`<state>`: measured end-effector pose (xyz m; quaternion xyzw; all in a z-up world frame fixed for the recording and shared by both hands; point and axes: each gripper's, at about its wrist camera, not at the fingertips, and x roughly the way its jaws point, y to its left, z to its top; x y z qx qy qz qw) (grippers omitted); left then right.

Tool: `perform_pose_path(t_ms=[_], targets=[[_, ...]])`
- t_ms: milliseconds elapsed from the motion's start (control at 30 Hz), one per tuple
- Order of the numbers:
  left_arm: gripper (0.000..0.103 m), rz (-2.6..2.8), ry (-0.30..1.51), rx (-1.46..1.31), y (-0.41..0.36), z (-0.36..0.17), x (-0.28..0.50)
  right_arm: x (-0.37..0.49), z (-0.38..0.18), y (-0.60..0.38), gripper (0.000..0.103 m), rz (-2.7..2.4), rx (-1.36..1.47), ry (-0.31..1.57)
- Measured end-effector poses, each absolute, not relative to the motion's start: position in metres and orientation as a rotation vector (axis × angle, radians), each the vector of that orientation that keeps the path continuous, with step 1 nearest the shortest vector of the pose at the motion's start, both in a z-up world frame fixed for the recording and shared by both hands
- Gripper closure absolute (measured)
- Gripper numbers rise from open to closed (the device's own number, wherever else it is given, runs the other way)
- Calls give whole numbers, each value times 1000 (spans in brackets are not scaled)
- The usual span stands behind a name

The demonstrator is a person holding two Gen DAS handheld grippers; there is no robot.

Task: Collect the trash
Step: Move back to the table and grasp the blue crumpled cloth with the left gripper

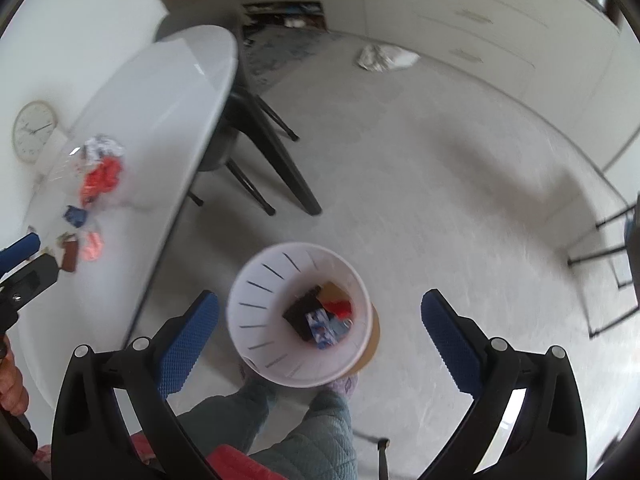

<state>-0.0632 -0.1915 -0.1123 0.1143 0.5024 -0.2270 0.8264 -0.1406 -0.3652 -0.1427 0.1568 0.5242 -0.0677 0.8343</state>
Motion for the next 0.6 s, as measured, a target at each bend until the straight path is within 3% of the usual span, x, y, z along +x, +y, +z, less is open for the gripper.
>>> perform_pose_path(t_ms=[600], targets=[[8,-197,1076,85,-35,-113,-19,-77,-118,-262,3,39,210,1087]])
